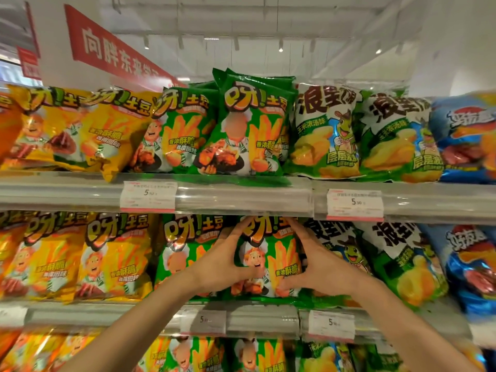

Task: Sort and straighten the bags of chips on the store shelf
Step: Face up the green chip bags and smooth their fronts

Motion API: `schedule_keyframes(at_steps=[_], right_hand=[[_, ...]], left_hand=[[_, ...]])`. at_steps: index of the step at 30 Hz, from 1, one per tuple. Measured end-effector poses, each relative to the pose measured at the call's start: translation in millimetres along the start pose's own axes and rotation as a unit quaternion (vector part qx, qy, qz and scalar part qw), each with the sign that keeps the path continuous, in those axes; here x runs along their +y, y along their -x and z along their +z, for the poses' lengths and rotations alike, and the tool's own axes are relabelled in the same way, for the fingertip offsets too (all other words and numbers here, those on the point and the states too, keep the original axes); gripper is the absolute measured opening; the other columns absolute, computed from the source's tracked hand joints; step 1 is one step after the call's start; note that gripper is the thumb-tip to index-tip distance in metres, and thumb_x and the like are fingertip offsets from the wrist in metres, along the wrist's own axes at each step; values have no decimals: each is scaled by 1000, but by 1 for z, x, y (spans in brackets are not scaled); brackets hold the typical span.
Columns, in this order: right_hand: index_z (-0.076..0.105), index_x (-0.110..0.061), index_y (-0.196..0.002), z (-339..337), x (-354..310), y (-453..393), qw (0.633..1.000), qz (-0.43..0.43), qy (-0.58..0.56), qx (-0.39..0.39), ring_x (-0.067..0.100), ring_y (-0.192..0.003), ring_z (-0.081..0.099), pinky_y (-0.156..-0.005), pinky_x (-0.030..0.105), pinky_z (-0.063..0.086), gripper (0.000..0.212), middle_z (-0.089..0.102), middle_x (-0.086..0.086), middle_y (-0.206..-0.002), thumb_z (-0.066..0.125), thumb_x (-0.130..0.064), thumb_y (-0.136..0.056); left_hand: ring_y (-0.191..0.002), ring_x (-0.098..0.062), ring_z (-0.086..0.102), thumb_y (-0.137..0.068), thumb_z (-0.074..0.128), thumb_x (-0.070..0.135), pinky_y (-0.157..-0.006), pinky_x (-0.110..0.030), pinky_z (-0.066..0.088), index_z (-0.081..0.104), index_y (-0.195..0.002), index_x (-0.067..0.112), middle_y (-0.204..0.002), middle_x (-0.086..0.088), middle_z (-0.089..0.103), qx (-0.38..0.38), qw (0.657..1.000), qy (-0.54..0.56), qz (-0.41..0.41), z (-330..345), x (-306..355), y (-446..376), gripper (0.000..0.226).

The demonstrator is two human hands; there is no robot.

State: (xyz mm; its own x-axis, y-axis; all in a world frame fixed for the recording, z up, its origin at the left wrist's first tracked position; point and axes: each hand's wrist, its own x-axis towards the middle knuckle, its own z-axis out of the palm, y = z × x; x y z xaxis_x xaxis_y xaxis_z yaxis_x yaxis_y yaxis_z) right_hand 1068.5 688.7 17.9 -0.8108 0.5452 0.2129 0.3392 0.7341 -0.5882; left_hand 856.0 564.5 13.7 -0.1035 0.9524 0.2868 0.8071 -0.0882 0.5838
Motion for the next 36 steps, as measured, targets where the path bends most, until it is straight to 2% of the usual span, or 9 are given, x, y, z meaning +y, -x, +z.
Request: schedule_keyframes(at_steps=[7,12,16,19,22,25,29,32,36], right_hand=[[-7,-59,-147,0,4,-3,1000,3,-15,2,4,-142,25,-117,37,34,134,4,-28,-156,92,-42,-58],[-13,-68,-140,8,1,2,1000,5,-8,15,13,-150,13,-115,46,35,131,-5,-14,-162,89,-38,-64],[-13,-69,-139,7,-7,10,1000,-2,15,24,7,-149,0,-119,35,25,122,-13,-17,-161,84,-43,-71],[-13,-61,-145,9,-16,16,996,9,64,63,-2,-144,-6,-117,24,14,106,-16,-19,-160,71,-57,-80],[-11,-49,-151,22,-28,13,975,21,173,137,18,-151,-1,-123,42,15,88,-11,-9,-161,47,-69,-88],[0,-33,-157,48,-44,3,941,9,273,201,31,-150,0,-122,50,1,77,-1,8,-161,27,-70,-95],[32,-19,-153,70,-61,-19,912,24,333,238,42,-142,31,-113,69,19,76,37,20,-152,23,-68,-95],[45,-16,-145,74,-64,-30,903,56,359,229,45,-137,38,-109,72,23,79,45,24,-147,24,-72,-94],[55,-12,-137,79,-60,-34,900,61,368,227,47,-132,43,-103,70,33,77,50,28,-140,33,-71,-93]], left_hand=[[-151,-19,14,-80,75,54,-116,-29,25,-13,-150,51,-166,0,4,-12,1000,-19,-18,0,-1,-2,113],[-143,-21,33,-84,74,50,-106,-25,33,-16,-150,52,-165,-2,8,-7,999,-37,-8,3,1,3,112],[-144,-22,31,-83,73,51,-107,-28,39,-15,-151,52,-164,-3,16,39,998,-43,2,2,6,18,110],[-127,-21,51,-92,58,56,-95,-31,49,1,-154,47,-157,-1,26,99,986,-131,10,-6,4,32,84],[-115,-19,57,-98,46,51,-86,-34,54,37,-146,31,-142,0,43,202,946,-246,60,-18,-10,42,53],[-119,-30,51,-97,44,46,-92,-43,48,53,-135,22,-132,-8,53,276,907,-312,52,-25,-34,43,46],[-139,-35,35,-99,31,57,-114,-55,26,41,-149,27,-148,-13,44,265,901,-343,-19,-21,-52,33,60],[-152,-32,17,-100,19,64,-121,-55,5,24,-156,32,-160,-13,31,236,904,-354,-33,-13,-60,27,66],[-153,-29,9,-100,20,63,-122,-55,4,19,-158,33,-163,-10,23,234,897,-374,-23,-12,-68,25,65]])
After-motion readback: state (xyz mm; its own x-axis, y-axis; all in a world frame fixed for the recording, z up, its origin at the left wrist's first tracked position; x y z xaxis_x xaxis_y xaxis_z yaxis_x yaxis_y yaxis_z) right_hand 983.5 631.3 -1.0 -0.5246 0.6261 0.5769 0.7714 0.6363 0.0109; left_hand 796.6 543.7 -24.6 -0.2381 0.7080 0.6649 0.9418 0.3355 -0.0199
